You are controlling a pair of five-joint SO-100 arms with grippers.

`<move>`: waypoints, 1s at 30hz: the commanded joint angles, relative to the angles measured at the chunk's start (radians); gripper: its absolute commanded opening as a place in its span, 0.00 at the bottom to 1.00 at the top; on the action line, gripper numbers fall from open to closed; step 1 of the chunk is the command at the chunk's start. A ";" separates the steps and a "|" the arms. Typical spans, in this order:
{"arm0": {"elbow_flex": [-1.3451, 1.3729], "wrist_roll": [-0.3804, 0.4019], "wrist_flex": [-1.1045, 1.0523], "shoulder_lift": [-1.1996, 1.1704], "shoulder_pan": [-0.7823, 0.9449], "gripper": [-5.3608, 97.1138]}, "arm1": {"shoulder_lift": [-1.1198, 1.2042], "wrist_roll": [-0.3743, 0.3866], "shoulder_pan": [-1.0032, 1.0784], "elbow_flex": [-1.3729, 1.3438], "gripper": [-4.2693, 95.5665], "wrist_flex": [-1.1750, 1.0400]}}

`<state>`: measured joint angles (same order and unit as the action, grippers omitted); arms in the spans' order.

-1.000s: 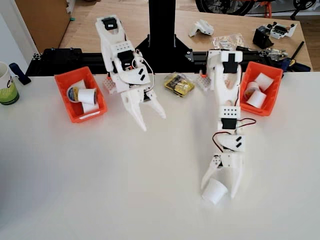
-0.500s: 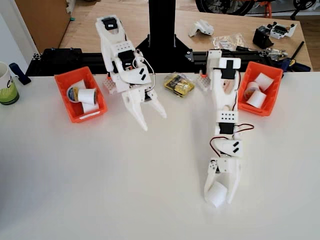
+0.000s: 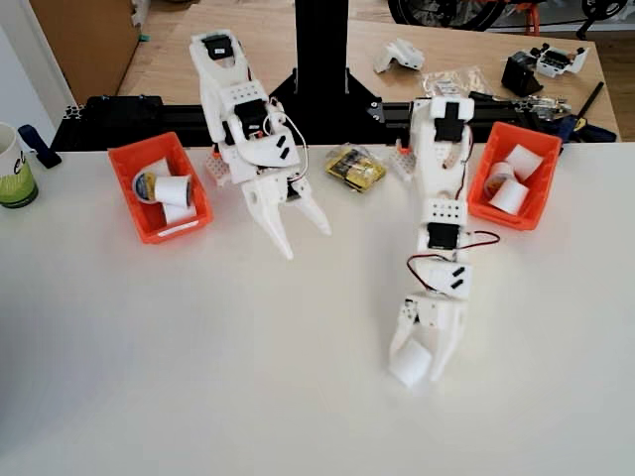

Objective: Sort the coffee pods, blue into left, red into right

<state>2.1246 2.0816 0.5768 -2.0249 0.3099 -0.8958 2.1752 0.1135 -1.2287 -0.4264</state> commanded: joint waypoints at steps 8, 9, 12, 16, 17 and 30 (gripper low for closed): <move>-0.014 0.006 -0.008 -0.037 0.003 0.40 | -0.552 -0.052 0.040 0.014 0.21 -0.782; -0.014 0.009 -0.006 -0.037 0.002 0.40 | -0.584 -0.037 0.037 0.011 0.21 -0.845; -0.014 0.011 -0.005 -0.037 0.000 0.40 | -0.673 0.008 0.026 0.003 0.21 -1.015; -0.014 0.011 0.002 -0.040 0.000 0.40 | -0.781 0.052 0.020 0.003 0.21 -1.206; -0.014 0.011 0.006 -0.043 0.000 0.40 | -0.807 0.063 0.018 0.003 0.21 -1.247; -0.008 0.002 0.061 -0.089 0.005 0.40 | -1.077 0.265 0.040 -0.164 0.19 -1.373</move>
<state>2.1246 2.0816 0.6289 -2.0678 0.3099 -1.8914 2.3823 0.1442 -1.3591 -1.7948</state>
